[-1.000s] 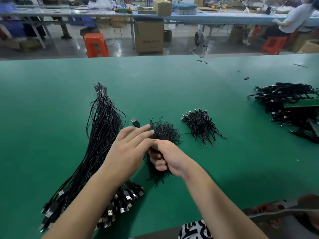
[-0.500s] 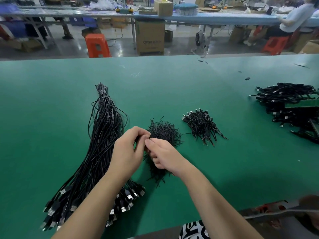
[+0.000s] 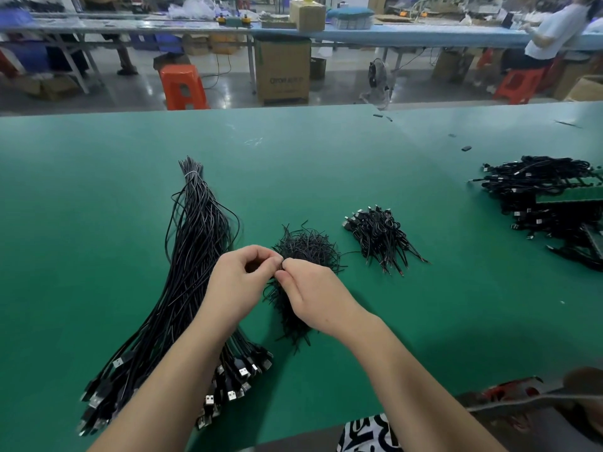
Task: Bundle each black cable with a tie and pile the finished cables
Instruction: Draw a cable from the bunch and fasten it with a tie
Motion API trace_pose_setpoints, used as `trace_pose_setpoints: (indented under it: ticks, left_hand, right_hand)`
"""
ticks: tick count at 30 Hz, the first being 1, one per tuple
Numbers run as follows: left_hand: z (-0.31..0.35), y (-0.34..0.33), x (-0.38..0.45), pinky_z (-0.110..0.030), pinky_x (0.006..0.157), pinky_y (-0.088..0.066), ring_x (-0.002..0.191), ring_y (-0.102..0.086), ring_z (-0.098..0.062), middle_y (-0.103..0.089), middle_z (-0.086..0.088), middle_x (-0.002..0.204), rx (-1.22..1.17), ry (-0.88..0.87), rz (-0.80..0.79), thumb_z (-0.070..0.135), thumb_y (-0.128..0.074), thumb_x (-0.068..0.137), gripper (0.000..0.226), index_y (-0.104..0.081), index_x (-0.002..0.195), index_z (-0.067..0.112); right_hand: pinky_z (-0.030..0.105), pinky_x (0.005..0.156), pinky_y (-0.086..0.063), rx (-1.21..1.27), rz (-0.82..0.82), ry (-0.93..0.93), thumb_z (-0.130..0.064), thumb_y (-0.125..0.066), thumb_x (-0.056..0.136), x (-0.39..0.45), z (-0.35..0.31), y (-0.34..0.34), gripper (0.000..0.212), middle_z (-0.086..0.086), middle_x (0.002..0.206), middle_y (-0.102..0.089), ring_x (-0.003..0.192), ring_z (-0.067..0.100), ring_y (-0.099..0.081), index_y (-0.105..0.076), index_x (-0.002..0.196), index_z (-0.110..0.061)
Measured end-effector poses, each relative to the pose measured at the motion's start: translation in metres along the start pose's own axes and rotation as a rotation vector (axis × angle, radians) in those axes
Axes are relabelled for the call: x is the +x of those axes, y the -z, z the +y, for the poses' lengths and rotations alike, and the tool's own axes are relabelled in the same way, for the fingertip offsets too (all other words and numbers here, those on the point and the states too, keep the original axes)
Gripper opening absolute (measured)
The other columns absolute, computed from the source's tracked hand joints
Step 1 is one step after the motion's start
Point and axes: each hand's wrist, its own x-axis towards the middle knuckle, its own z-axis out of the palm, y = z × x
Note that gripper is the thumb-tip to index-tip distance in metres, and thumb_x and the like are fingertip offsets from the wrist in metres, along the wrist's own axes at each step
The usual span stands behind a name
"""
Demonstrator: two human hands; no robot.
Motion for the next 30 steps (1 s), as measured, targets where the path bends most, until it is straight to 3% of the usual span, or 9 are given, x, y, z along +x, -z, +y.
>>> trace_pose_setpoints:
  ticks: [4,9,12,16,22,24,26,30]
  left_hand:
    - [0.000,0.005,0.004,-0.021,0.049,-0.036,0.045,-0.043,-0.002,-0.060,0.011,0.054,0.077,0.056,-0.036,0.027,-0.078,0.084,0.017,-0.072,0.069,0.020]
    - [0.007,0.004,0.002,-0.016,0.046,-0.033,0.045,-0.045,-0.003,-0.053,0.017,0.047,0.289,-0.028,-0.015,0.034,-0.070,0.091,0.028,-0.072,0.065,0.025]
    - [0.009,0.003,-0.002,-0.014,0.052,-0.036,0.057,-0.055,0.002,-0.062,0.020,0.058,0.337,-0.101,-0.009,0.037,-0.065,0.093,0.027,-0.075,0.070,0.026]
    - [0.012,0.000,-0.006,-0.028,0.077,-0.052,0.083,-0.065,-0.004,-0.073,0.013,0.089,0.471,-0.245,0.015,0.035,-0.071,0.089,0.016,-0.079,0.080,0.026]
    - [0.017,-0.002,-0.005,-0.034,0.077,-0.054,0.094,-0.061,-0.014,-0.068,0.010,0.100,0.780,-0.253,-0.009,0.029,-0.061,0.094,0.016,-0.077,0.094,0.025]
    - [0.019,-0.007,-0.008,-0.032,0.072,-0.051,0.098,-0.058,-0.015,-0.065,0.008,0.099,0.944,-0.256,0.025,0.027,-0.054,0.097,0.019,-0.073,0.097,0.026]
    - [0.019,-0.012,-0.011,-0.028,0.069,-0.047,0.100,-0.056,-0.015,-0.063,0.008,0.099,1.063,-0.279,0.055,0.025,-0.053,0.098,0.016,-0.069,0.098,0.027]
    - [0.017,-0.012,-0.012,-0.031,0.070,-0.052,0.096,-0.058,-0.015,-0.062,0.007,0.100,1.015,-0.247,0.062,0.030,-0.051,0.100,0.018,-0.069,0.099,0.027]
  right_hand:
    - [0.034,0.067,-0.036,-0.150,-0.022,0.038,-0.028,-0.041,0.108,-0.004,0.002,-0.001,0.026,0.009,0.093,-0.063,0.081,0.030,-0.058,-0.058,0.104,-0.008]
    - [0.040,0.065,-0.042,-0.218,0.017,0.045,-0.025,-0.041,0.107,-0.003,0.001,-0.005,0.026,0.009,0.089,-0.062,0.076,0.034,-0.060,-0.058,0.101,-0.007]
    - [0.041,0.067,-0.043,-0.248,0.024,0.026,-0.023,-0.040,0.107,-0.001,0.004,-0.005,0.025,0.010,0.094,-0.062,0.080,0.033,-0.061,-0.058,0.106,-0.007]
    - [0.039,0.067,-0.045,-0.280,0.049,0.012,-0.015,-0.042,0.103,0.001,0.004,-0.006,0.024,0.010,0.098,-0.065,0.085,0.031,-0.064,-0.061,0.115,-0.006]
    - [0.032,0.051,-0.033,-0.383,0.047,-0.025,-0.012,-0.060,0.096,0.001,-0.001,-0.010,0.004,0.007,0.078,-0.065,0.064,0.029,-0.065,-0.060,0.093,-0.009]
    - [0.030,0.052,-0.030,-0.439,0.021,-0.043,-0.009,-0.065,0.091,0.002,-0.001,-0.014,0.008,0.004,0.080,-0.066,0.066,0.026,-0.066,-0.059,0.094,-0.011]
    - [0.031,0.056,-0.029,-0.419,-0.033,-0.072,-0.010,-0.058,0.095,0.004,-0.002,-0.017,0.006,0.004,0.087,-0.066,0.073,0.026,-0.066,-0.054,0.099,-0.013]
    - [0.032,0.058,-0.031,-0.444,-0.015,-0.089,-0.010,-0.053,0.098,0.005,0.000,-0.016,0.004,0.005,0.091,-0.067,0.078,0.027,-0.067,-0.053,0.101,-0.013]
